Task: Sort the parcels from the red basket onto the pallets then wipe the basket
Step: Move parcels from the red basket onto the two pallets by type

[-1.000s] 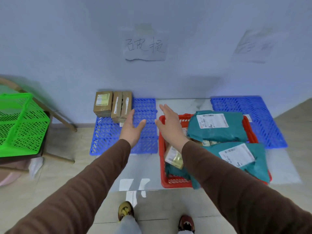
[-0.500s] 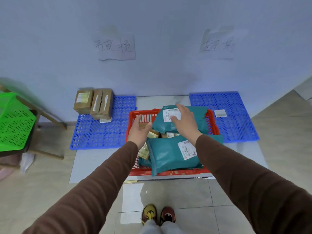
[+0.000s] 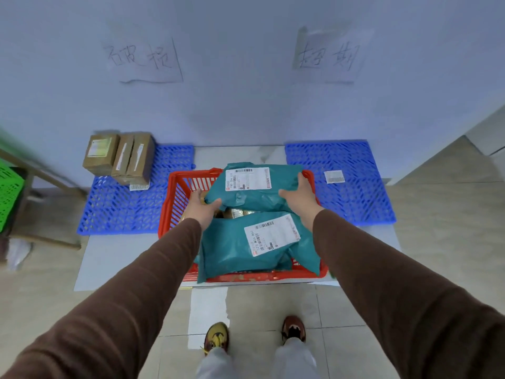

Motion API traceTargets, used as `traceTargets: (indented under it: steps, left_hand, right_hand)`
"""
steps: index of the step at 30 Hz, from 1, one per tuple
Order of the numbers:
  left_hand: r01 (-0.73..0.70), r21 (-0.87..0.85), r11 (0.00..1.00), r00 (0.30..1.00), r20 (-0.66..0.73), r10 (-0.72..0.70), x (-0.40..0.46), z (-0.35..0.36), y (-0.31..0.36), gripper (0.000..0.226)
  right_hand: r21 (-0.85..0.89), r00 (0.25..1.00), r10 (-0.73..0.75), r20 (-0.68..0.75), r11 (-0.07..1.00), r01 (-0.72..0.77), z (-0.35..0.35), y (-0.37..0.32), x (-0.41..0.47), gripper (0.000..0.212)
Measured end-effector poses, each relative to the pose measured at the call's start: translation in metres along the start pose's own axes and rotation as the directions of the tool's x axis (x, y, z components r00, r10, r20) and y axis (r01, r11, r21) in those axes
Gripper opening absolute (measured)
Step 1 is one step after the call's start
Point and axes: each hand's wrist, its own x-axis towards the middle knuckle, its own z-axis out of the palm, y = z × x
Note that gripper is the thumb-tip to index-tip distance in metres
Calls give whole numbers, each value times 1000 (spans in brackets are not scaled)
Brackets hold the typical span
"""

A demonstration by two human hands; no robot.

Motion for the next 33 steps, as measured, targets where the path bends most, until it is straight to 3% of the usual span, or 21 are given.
traceTargets:
  steps: [2,4,8,12,16,19,22,24,26,31,33]
  left_hand:
    - [25,2,1000,999,-35,-25,3,8,0,98]
    - [38,-2,999,997,-66,-38,-19,19,26,80]
    - [86,-92,992,986,-137,-98,-14,36,32,41]
    - [131,-188,973,962,-212,-171,-5,39,35,41]
    - [86,-359,929,971,-180,-159,0,47,42,34]
    - [48,-549,834,982,-128,-140,-2,55,57,42]
    - [-4,-730,684,991,-94,-95,-2,66,77,58]
    - [-11,-788,616,997,-56,-54,-3,82,91,57]
    - [6,-768,640,1000,12,5,-7,107,106,51]
    - [27,-645,764,972,195,130,-22,191,137,68]
    - [15,-576,818,958,242,152,-25,227,146,62]
  right_hand:
    - [93,999,14,53,995,-19,3,19,34,117]
    - [176,995,29,96,983,-46,1,15,36,117]
    - [240,986,72,148,965,-106,-12,-7,15,97]
    - [412,987,76,142,902,-129,-21,-12,11,64]
    - [569,965,107,240,790,-229,-33,-16,1,57]
    - [678,953,94,288,683,-273,-48,-20,-11,47]
    - [703,941,85,328,643,-303,-69,-20,-13,34]
    - [718,943,103,317,623,-310,-81,-17,-9,32]
    - [759,948,104,300,577,-303,-94,-14,-4,34]
    - [849,976,95,197,481,-219,-132,-1,23,47]
    - [864,982,91,165,468,-188,-151,6,36,49]
